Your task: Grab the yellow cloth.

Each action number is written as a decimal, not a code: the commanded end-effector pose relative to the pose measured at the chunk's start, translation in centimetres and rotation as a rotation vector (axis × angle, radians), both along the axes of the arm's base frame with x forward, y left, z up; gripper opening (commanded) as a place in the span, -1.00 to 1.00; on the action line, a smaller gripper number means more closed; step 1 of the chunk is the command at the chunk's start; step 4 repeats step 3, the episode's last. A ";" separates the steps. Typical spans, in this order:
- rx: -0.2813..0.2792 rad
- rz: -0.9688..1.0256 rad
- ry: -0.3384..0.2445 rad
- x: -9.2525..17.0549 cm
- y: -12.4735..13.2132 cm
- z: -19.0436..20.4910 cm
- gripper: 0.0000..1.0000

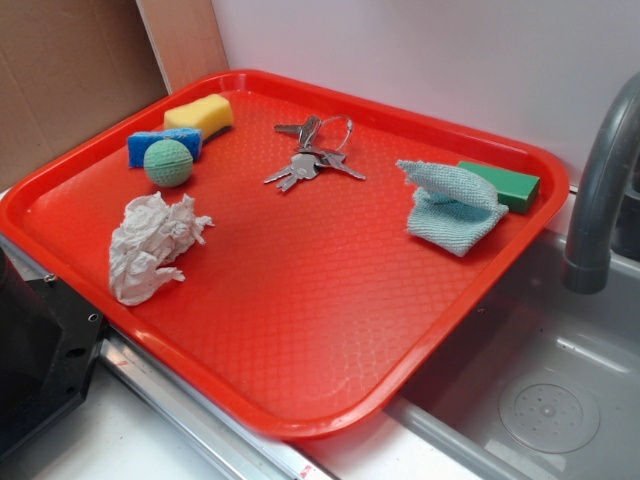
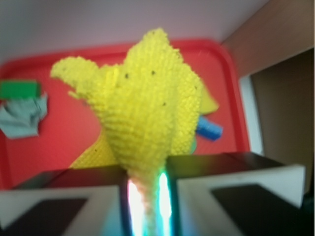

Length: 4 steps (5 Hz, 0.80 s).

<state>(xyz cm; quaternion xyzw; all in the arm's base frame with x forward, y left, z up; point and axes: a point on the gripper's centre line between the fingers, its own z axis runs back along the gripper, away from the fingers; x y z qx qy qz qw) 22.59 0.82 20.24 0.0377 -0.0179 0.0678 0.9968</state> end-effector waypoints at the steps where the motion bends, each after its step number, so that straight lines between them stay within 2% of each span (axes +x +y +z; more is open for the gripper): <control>1: 0.013 -0.005 -0.003 -1.0 -0.7 -0.5 -1.00; 3: 0.061 0.019 0.055 -2.1 -1.0 -1.3 -1.00; 4: 0.061 0.019 0.055 -2.1 -1.0 -1.3 -1.00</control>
